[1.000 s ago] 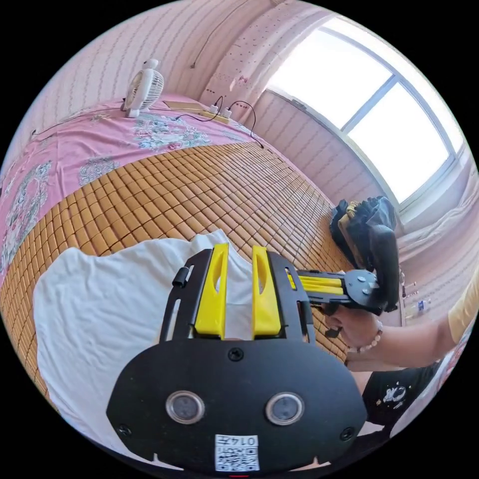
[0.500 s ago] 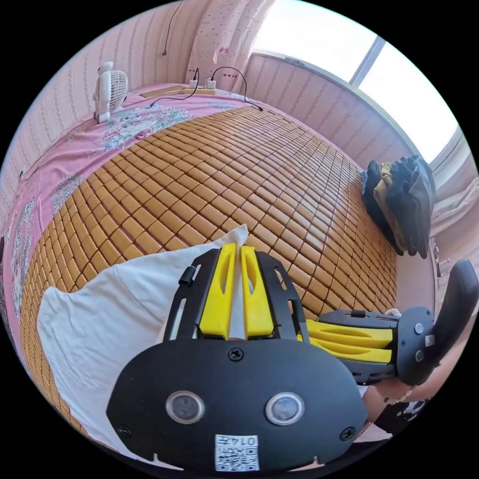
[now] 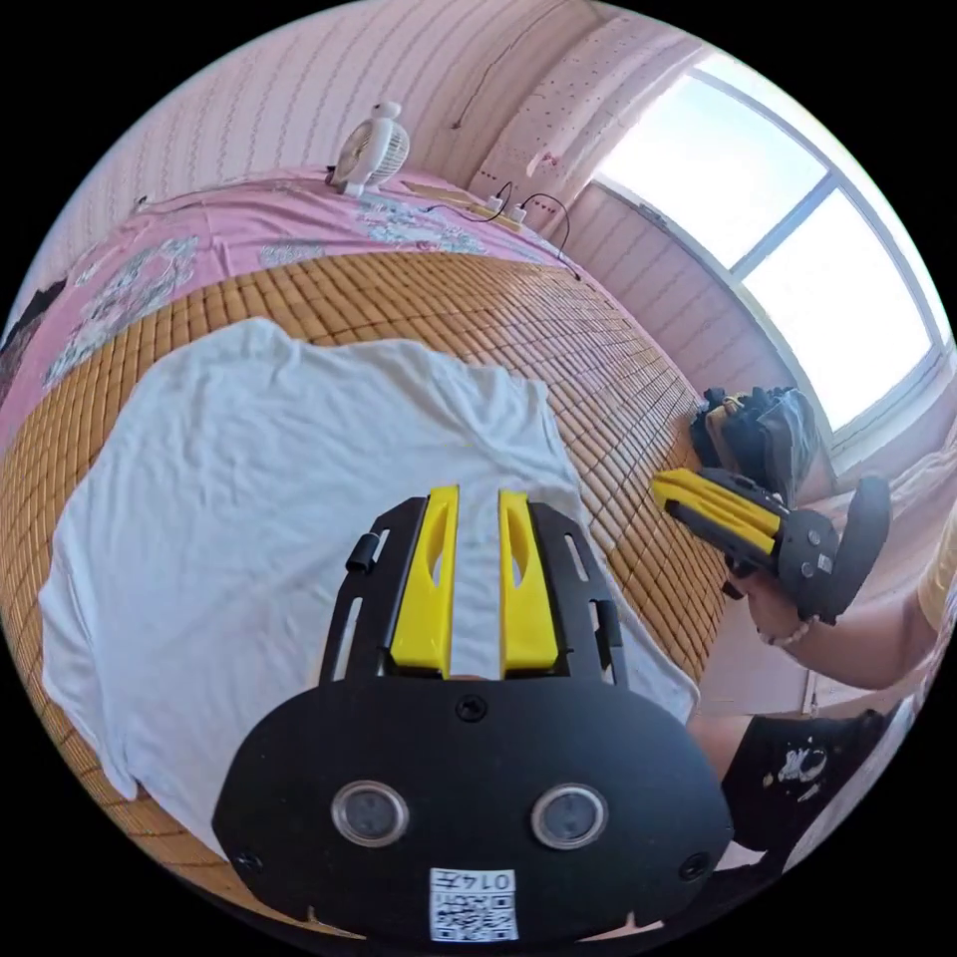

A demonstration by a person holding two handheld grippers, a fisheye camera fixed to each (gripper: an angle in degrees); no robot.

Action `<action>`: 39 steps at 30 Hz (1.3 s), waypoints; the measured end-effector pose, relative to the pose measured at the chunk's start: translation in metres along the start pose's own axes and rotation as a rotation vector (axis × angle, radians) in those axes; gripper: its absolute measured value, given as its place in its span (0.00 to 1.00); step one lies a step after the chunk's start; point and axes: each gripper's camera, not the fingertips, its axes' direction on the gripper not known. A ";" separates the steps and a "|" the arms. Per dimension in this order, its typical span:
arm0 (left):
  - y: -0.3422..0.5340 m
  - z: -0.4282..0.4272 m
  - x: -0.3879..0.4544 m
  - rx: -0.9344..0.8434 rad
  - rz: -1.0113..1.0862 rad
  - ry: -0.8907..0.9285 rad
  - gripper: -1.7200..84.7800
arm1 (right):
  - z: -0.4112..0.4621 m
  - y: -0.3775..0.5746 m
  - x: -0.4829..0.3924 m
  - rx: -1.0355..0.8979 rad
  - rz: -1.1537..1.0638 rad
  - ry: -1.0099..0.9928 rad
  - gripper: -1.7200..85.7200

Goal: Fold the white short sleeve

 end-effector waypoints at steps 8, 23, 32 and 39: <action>0.136 -0.070 -0.051 0.008 -0.304 -0.093 0.10 | -0.014 -0.015 -0.072 -0.026 -0.162 -0.311 0.09; 0.284 -0.149 -0.142 0.291 -0.719 -0.296 0.10 | -0.012 -0.141 -0.261 0.098 -0.565 -0.690 0.10; 0.308 -0.142 -0.177 0.321 -0.768 -0.288 0.12 | 0.009 -0.216 -0.359 0.090 -0.628 -0.738 0.07; 0.309 -0.129 -0.195 0.237 -0.737 -0.278 0.08 | 0.039 -0.232 -0.412 -0.003 -0.643 -0.620 0.05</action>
